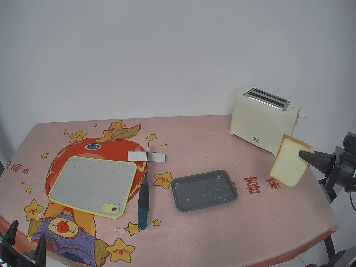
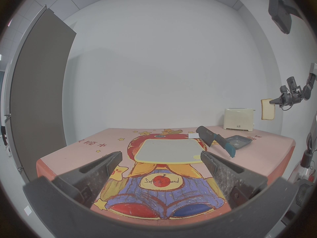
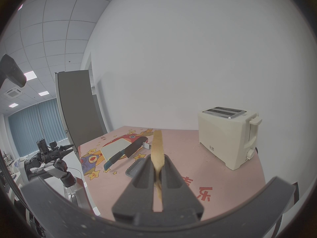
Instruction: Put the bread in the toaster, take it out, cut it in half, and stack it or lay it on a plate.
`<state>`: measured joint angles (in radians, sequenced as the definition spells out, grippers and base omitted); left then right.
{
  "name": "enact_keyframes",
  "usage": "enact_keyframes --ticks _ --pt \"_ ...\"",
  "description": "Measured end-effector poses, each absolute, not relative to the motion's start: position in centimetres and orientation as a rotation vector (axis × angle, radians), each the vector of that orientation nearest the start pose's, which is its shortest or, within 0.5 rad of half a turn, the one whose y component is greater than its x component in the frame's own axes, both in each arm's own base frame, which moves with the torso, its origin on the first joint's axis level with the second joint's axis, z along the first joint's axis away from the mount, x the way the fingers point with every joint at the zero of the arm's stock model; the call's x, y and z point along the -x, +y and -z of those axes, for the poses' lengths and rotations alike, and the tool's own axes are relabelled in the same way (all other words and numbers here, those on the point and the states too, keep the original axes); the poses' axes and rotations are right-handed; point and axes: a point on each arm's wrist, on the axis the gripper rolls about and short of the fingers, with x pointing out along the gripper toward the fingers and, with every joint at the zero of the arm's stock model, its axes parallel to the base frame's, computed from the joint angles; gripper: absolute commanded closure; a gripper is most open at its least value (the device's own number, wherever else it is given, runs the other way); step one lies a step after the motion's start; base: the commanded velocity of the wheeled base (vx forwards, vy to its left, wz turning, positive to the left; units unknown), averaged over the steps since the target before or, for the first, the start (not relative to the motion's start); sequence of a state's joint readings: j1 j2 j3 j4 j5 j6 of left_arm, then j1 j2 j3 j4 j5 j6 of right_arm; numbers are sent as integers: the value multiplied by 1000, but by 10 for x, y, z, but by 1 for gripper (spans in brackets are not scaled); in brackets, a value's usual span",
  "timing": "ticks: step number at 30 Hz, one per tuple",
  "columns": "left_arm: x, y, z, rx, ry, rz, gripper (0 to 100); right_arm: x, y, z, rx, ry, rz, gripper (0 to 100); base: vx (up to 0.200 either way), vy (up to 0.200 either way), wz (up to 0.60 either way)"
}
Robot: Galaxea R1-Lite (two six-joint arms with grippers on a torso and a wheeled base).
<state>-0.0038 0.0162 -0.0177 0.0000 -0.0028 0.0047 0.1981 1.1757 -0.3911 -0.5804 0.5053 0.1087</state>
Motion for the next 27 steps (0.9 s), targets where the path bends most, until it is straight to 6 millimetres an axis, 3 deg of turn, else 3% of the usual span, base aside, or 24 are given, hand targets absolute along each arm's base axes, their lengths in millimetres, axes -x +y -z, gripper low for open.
enact_keyframes --ticks 27 --pt "23 0 -81 -5 -2 6 0 -153 46 -183 -135 262 -711 100 0 200 0"
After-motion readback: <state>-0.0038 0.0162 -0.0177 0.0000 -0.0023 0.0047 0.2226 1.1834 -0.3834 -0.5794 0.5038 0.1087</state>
